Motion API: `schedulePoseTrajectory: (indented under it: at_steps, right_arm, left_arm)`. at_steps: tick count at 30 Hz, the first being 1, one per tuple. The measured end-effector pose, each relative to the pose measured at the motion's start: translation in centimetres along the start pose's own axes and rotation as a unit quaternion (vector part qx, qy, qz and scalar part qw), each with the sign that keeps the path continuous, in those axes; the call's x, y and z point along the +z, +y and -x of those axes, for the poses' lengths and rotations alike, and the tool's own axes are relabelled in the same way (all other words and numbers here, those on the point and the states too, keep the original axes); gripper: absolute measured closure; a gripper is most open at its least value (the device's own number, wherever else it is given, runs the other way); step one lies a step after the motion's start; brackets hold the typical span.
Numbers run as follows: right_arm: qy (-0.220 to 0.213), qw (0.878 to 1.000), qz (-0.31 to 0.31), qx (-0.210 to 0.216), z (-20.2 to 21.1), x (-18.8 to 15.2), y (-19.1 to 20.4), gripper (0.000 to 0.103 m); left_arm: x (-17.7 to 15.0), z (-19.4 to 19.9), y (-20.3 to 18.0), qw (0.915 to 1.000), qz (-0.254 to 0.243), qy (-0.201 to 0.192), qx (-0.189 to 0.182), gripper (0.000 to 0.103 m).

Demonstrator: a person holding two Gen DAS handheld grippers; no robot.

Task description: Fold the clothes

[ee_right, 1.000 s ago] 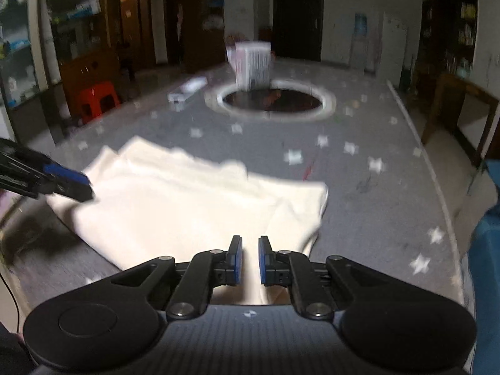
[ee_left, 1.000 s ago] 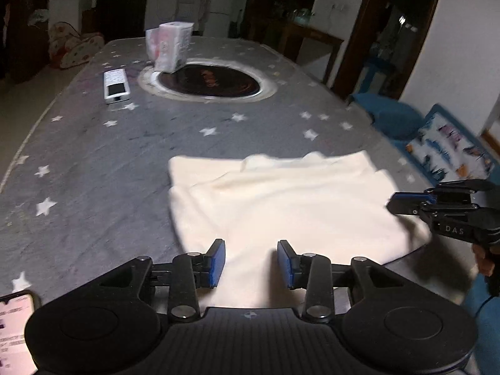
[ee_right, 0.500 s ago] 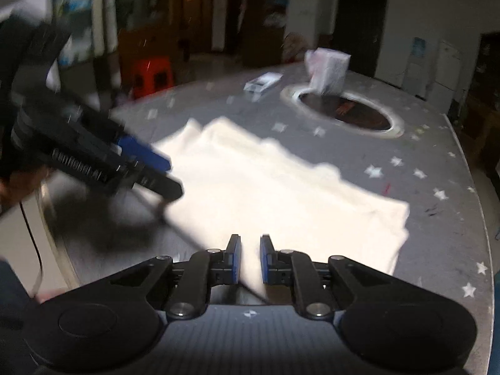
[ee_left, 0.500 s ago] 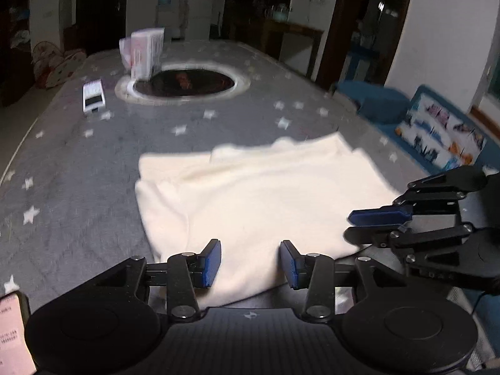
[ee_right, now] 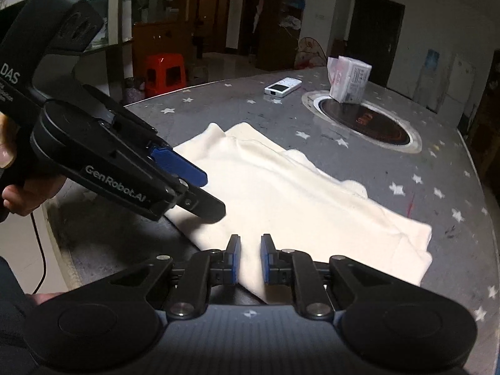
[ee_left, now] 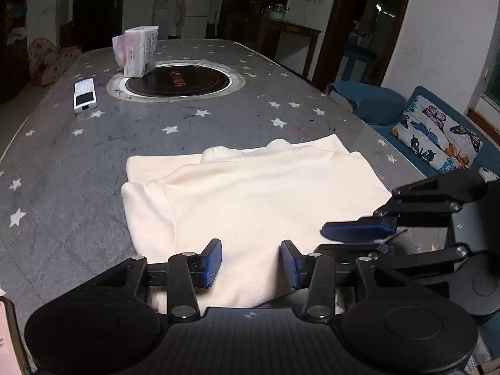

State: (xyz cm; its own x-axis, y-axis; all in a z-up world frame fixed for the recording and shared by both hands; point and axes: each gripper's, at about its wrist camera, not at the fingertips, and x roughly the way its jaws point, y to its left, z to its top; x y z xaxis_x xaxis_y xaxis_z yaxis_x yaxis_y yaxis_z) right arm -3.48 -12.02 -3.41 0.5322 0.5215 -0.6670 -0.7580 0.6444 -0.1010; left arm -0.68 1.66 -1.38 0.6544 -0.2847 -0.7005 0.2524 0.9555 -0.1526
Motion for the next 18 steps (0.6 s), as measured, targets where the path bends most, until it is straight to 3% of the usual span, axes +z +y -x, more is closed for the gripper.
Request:
schedulePoseTrajectory:
  at_steps: [3, 10, 16, 18]
  right_arm:
    - [-0.019, 1.0, -0.007, 0.003, 0.7, 0.6, -0.1, 0.091]
    - [0.002, 1.0, -0.013, 0.014, -0.7, 0.8, -0.6, 0.091]
    - [-0.001, 0.998, -0.055, 0.003, -1.9, 3.0, -3.7, 0.09]
    - [0.017, 0.997, -0.078, -0.003, -3.6, 3.1, -5.1, 0.09]
  left_arm:
    - [0.1, 0.6, 0.1, 0.9999, 0.007, -0.011, -0.005, 0.057]
    - [-0.5, 0.2, 1.0, 0.9998, 0.021, -0.002, -0.001, 0.056]
    - [-0.4, 0.0, 1.1, 0.9997, 0.023, 0.0, -0.003, 0.055]
    - [-0.4, 0.1, 1.2, 0.9996, 0.026, 0.002, -0.005, 0.055]
